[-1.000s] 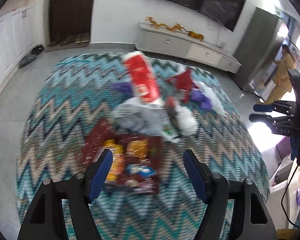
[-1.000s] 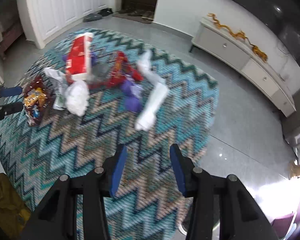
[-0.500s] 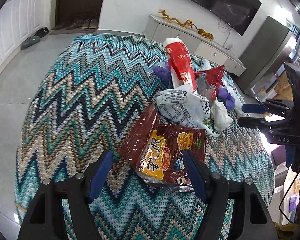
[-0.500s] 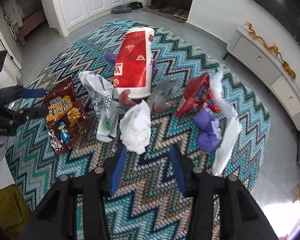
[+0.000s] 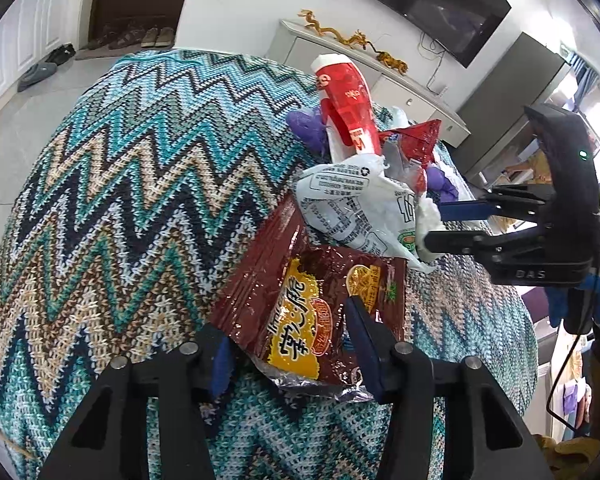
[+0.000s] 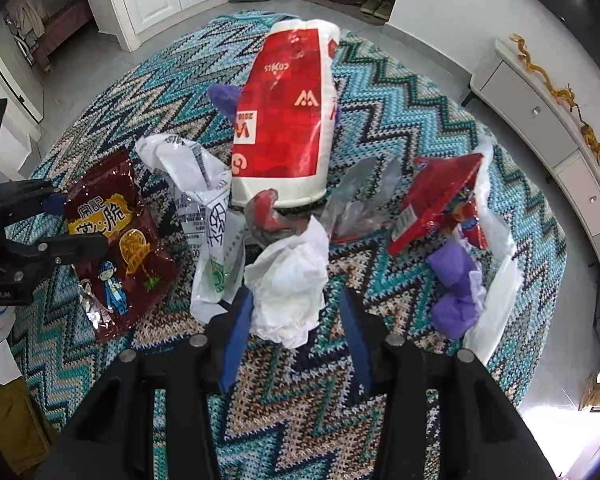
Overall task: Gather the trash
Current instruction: 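Grasp the brown snack bag with the left tool while the right tool grasps the white tissue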
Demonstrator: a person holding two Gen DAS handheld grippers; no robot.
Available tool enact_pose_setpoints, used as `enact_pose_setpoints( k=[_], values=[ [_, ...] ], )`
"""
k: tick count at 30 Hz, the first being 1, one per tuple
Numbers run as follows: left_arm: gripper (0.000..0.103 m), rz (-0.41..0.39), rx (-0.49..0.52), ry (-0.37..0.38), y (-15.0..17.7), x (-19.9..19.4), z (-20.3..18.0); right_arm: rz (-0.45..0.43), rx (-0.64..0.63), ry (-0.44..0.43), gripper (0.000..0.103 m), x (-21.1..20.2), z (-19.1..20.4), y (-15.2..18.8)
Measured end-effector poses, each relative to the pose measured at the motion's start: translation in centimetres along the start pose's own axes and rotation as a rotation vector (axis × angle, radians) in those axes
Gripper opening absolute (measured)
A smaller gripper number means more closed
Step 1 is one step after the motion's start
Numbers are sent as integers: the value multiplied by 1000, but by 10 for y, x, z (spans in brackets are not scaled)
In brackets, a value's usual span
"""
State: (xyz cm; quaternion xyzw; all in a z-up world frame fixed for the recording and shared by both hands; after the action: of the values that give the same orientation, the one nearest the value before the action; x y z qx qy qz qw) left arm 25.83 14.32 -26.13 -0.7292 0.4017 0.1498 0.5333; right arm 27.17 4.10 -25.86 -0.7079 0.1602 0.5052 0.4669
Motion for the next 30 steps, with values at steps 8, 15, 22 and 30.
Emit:
enact_pose_setpoints(
  k=[8,15,22,30],
  values=[
    [26,-8,23,18,-1,11,-6,17,-9,-23,35,6,5,3],
    [19,-29,18,21,3,10,0,33,-21,-26,26,8,9,4],
    [5,-37,18,31,4,7,-3,28,-44,-18,22,-1,13,6],
    [3,-44,3,33,7,0,-10,17,-44,10,22,-18,6,14]
  ],
)
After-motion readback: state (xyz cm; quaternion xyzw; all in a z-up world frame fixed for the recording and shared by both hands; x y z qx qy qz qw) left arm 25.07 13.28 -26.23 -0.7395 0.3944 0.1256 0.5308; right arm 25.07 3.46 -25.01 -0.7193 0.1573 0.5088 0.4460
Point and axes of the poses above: each gripper's, at about its wrist camera, not at the fingertips, and x roughly the way its jaws point, z to its left, y to its underside, the point moved 9 cm from there along x, roughly the way its jaws point, and after that the axes turned 13 degrees about -z, right-handed, at the moved point
